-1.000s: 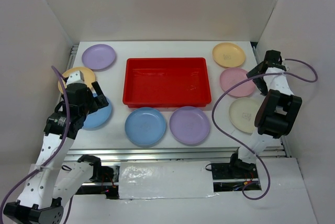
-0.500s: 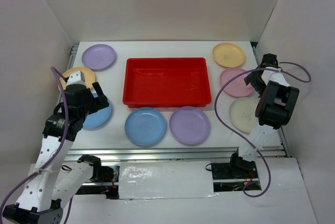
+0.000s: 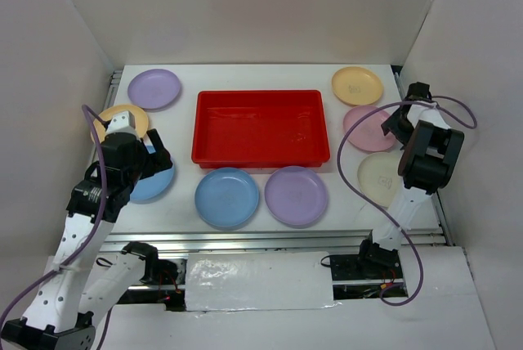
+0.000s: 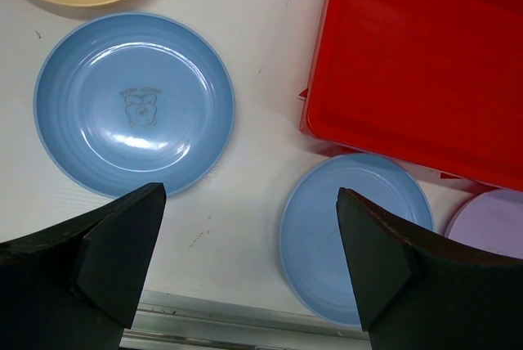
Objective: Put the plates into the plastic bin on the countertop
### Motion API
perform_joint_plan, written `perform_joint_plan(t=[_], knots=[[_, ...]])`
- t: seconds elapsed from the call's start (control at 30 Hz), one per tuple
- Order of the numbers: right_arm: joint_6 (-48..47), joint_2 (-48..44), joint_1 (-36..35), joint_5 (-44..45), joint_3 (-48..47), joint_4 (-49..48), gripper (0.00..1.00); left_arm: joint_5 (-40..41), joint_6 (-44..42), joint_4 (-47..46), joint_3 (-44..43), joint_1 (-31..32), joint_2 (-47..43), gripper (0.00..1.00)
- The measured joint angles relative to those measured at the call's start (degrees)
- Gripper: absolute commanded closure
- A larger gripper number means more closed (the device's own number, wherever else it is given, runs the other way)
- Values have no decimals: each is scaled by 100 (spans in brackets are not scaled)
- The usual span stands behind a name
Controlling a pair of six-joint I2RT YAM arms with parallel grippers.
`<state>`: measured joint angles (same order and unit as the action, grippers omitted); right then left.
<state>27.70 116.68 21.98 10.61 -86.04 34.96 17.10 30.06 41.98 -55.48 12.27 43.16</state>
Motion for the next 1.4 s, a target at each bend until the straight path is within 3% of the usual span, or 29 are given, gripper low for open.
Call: perform_joint_plan(t=[0.27, 0.43, 0.5, 0.63, 0.67, 0.73, 0.83, 0.93, 1.2, 1.4], knots=[[-83, 282, -9, -83, -363, 175, 23, 63, 2, 2, 0, 90, -31, 1], [-151, 380, -11, -98, -459, 264, 32, 109, 2, 2, 0, 116, -33, 1], [-164, 382, -20, -92, -470, 282, 46, 122, 2, 4, 0, 131, -31, 1], [-175, 385, -48, -44, -474, 302, 52, 131, 4, 4, 0, 155, -31, 1], [-177, 385, -52, -35, -479, 321, 58, 136, 2, 4, 0, 157, -31, 1], [-210, 393, -57, -22, -498, 348, 84, 160, 2, 7, 0, 166, -31, 1], [-186, 402, -61, -114, -592, 402, 95, 170, 4, 7, 0, 170, -28, 1], [-133, 402, -72, -254, -721, 328, 100, 186, 4, 9, 0, 170, -22, 1], [81, 269, -162, -291, -717, 374, 100, 210, 4, 11, 0, 175, -2, 1], [310, -584, -352, -223, -671, 654, 100, 221, 9, 33, 0, 177, 46, 1]])
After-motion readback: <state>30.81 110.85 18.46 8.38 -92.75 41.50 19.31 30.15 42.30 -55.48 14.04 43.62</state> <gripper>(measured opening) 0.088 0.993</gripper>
